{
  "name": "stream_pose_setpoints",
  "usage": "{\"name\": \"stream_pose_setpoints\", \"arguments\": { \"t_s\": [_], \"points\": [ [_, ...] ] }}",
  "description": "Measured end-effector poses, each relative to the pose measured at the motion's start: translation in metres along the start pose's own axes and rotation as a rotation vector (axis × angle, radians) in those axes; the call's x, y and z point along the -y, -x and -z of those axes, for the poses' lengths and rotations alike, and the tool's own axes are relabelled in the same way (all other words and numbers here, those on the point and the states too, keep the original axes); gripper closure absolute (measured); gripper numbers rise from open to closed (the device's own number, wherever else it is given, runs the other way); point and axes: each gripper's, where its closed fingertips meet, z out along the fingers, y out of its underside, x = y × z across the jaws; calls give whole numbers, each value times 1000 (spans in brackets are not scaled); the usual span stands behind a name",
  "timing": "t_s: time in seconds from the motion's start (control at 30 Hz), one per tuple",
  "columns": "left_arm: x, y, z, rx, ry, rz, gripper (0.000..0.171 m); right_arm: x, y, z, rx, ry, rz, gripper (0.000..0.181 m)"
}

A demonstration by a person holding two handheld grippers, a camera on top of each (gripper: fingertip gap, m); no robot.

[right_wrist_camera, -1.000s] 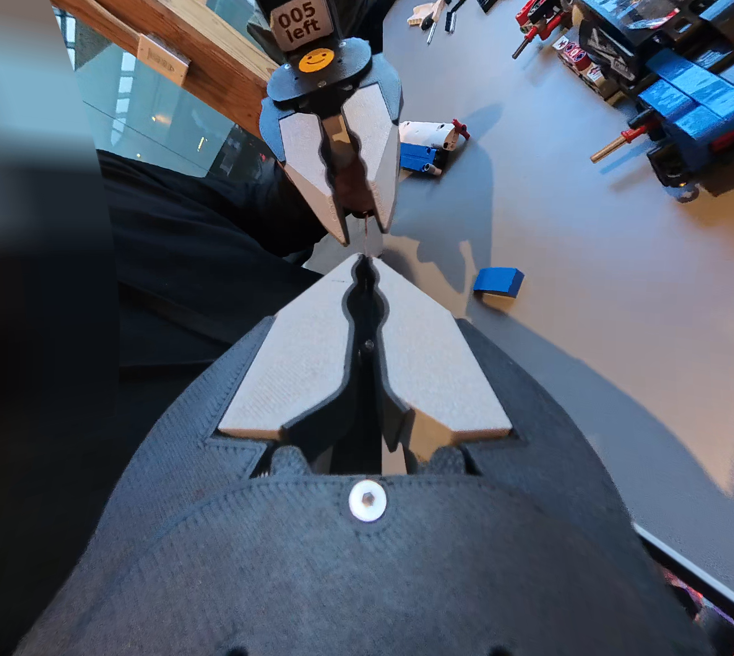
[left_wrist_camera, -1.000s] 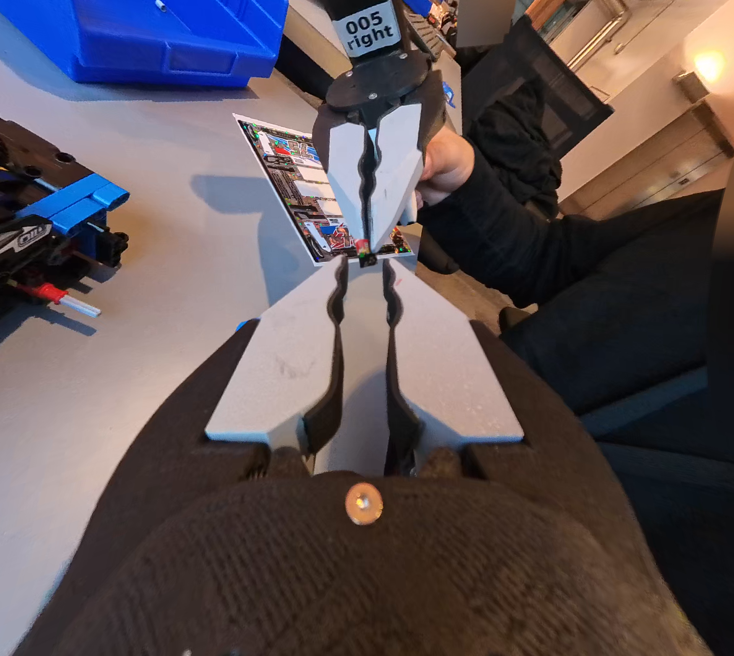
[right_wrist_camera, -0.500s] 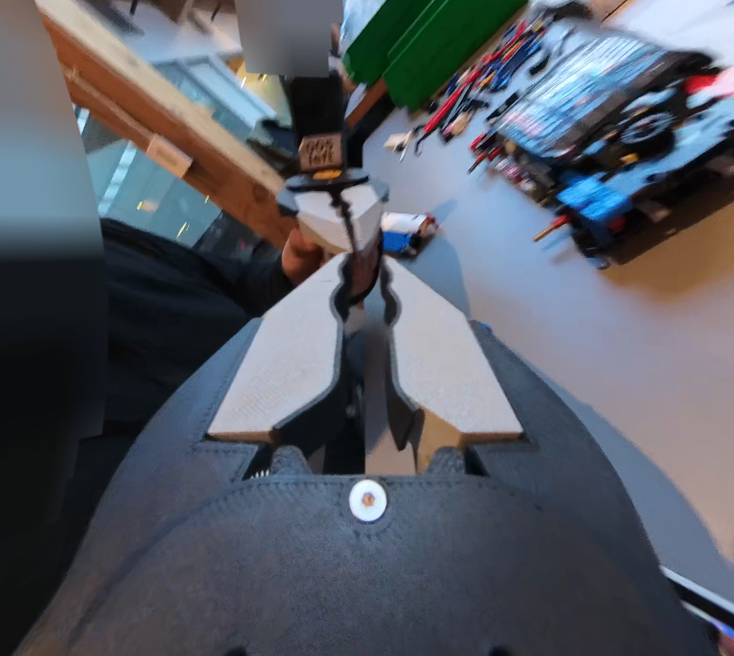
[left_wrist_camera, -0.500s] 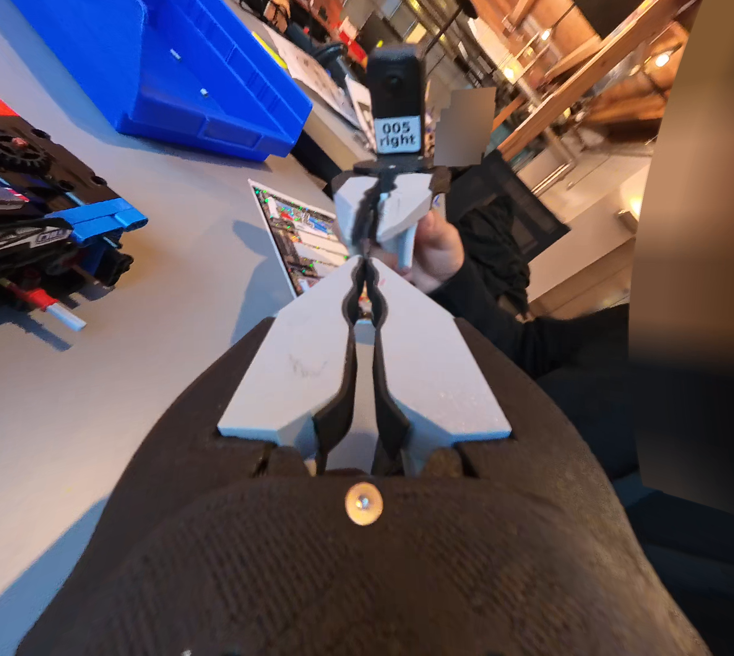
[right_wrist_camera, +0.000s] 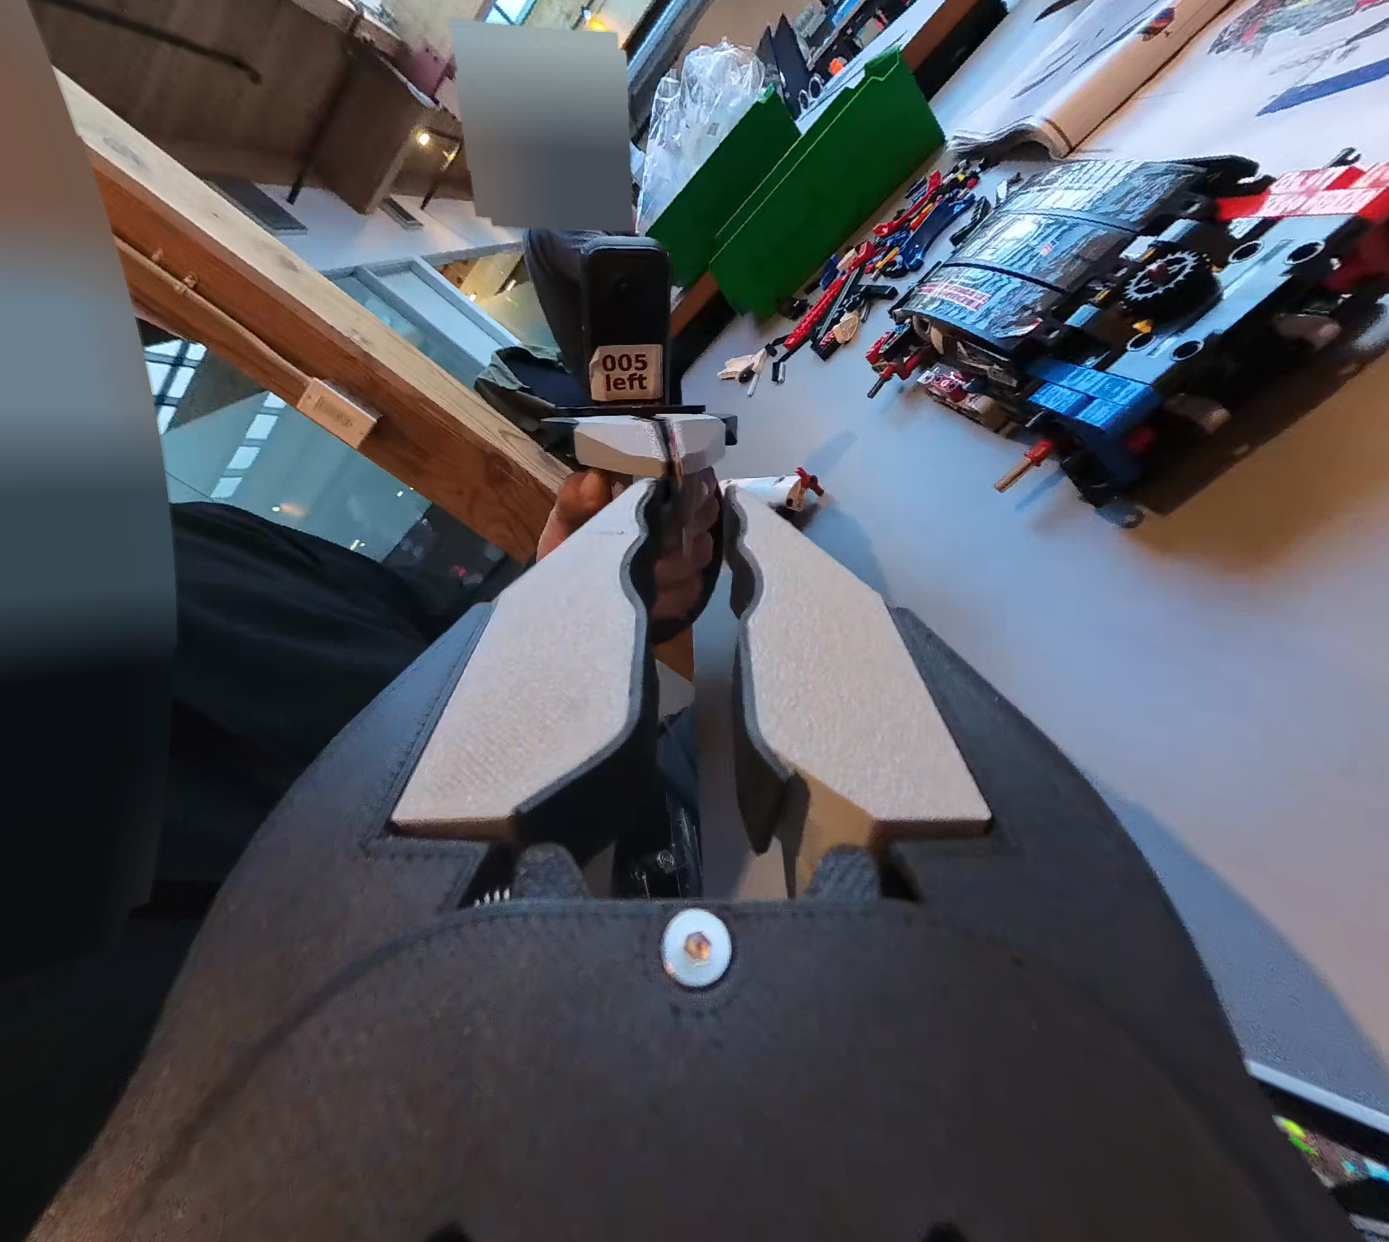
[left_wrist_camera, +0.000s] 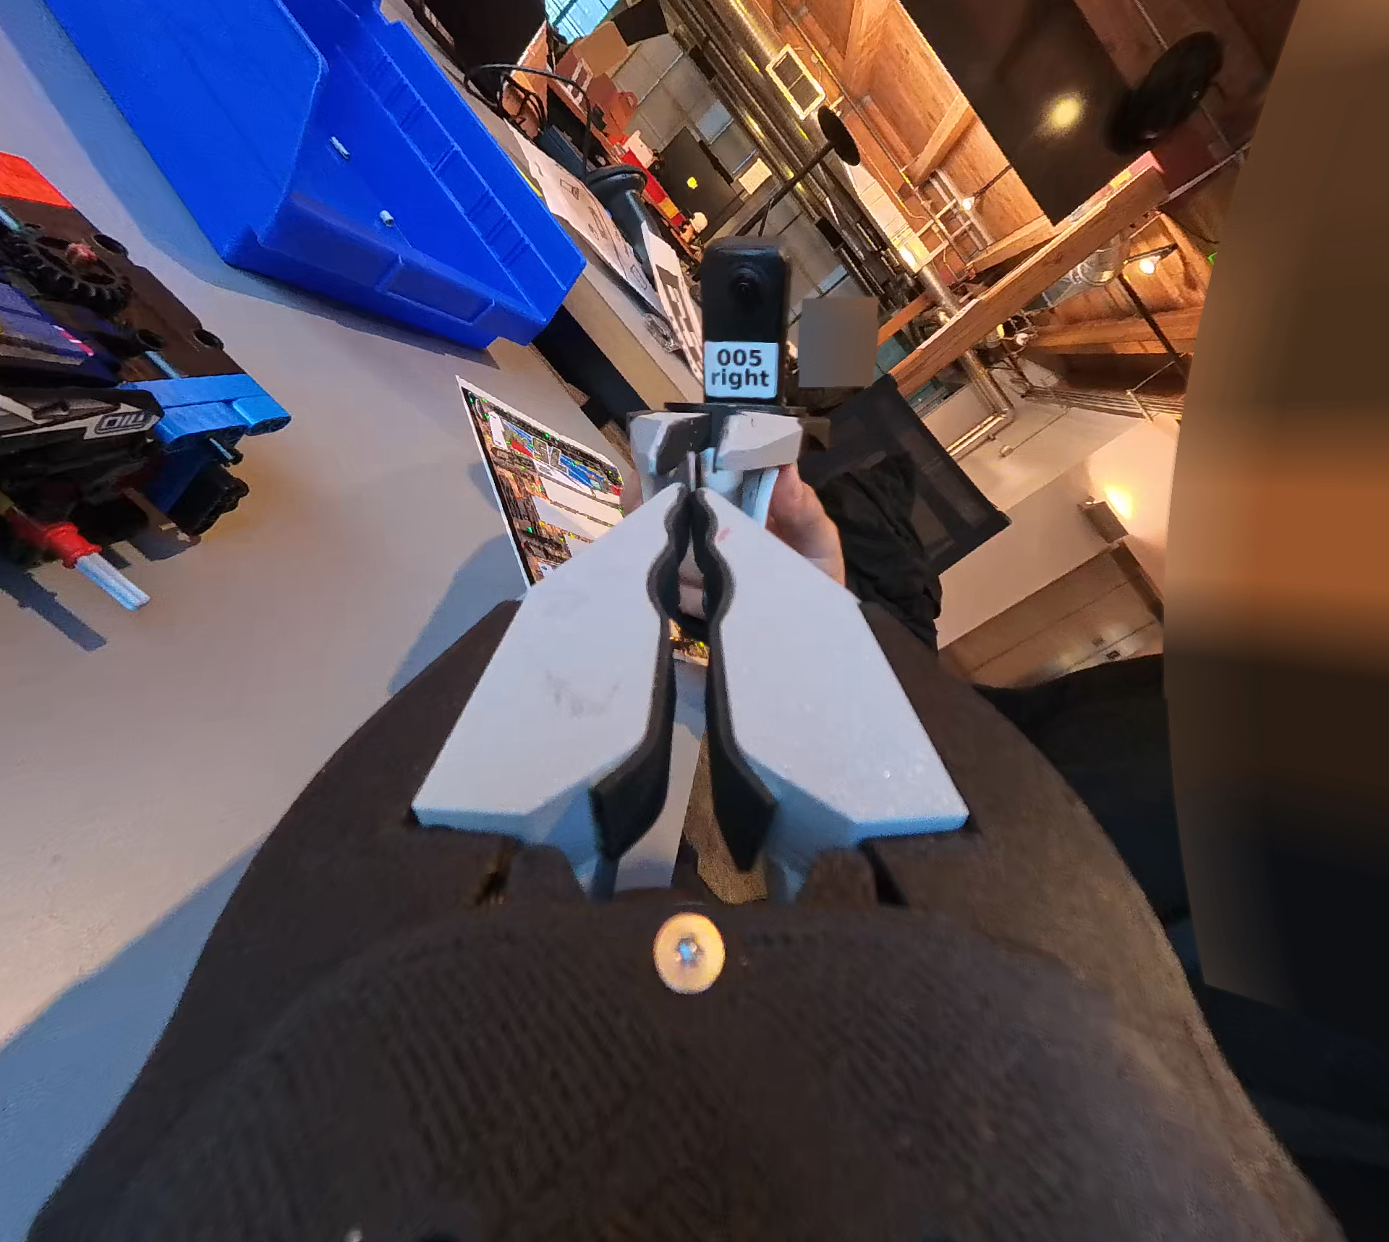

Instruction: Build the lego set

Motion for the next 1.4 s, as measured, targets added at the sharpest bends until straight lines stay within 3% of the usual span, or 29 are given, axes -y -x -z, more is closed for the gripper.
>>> {"name": "stream_pose_setpoints", "arguments": {
  "t_s": [0.27,0.77,0.83,0.9,1.17,1.27,1.4],
  "points": [
    [0,2,0,3,-19,19,171,-4,2,-8,29,15,-9,181],
    [-1,1,-1,-23,-31,42,171,0,0,-8,-8,-13,38,181],
    [-3,0,-2,-33,-21,41,150,-1,0,-8,-14,-15,41,181],
    [-3,-2,-4,-44,-11,33,144,-1,1,-8,6,-23,23,181],
    [-8,-10,-2,-36,26,-76,153,-5,15,-7,62,-27,53,181],
    [-8,-7,-2,-2,30,-96,166,-4,19,-7,93,-37,50,181],
    [-10,-5,0,40,46,-151,171,-7,22,-8,119,-34,43,181]
  ]
}}
